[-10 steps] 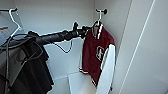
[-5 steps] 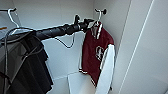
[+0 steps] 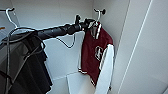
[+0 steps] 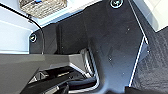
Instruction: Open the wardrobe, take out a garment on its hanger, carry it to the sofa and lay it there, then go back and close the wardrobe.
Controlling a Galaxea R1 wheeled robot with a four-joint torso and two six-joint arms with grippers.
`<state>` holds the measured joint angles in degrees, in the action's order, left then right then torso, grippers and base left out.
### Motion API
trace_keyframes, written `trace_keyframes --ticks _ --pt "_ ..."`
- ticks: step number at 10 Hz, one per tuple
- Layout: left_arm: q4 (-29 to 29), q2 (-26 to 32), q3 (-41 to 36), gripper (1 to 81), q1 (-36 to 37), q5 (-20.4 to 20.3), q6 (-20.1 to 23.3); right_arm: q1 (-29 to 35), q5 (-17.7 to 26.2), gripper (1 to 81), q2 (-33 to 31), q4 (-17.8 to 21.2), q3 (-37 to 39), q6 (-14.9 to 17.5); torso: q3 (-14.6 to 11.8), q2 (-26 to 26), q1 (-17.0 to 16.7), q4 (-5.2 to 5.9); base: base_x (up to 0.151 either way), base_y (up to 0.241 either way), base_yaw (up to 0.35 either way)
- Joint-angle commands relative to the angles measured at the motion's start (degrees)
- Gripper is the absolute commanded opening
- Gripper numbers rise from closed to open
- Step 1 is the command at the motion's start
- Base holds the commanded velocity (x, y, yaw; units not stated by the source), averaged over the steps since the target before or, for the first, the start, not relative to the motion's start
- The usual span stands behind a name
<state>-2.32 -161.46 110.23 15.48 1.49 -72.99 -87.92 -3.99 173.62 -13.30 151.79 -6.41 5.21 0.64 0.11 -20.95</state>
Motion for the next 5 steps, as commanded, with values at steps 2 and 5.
trace_keyframes --ticks 2,5 --pt "0.2 -1.8 1.0 81.1 10.8 -0.3 -0.3 2.0 2.8 81.1 0.1 0.2 -0.5 0.0 0.0 0.0 0.0 -5.52 0.0 0.0 0.0" --pt "0.1 -1.9 1.1 81.1 10.7 -0.3 -0.6 1.9 2.8 81.1 0.1 0.2 -0.5 0.0 0.0 0.0 0.0 -5.05 0.0 0.0 0.0"
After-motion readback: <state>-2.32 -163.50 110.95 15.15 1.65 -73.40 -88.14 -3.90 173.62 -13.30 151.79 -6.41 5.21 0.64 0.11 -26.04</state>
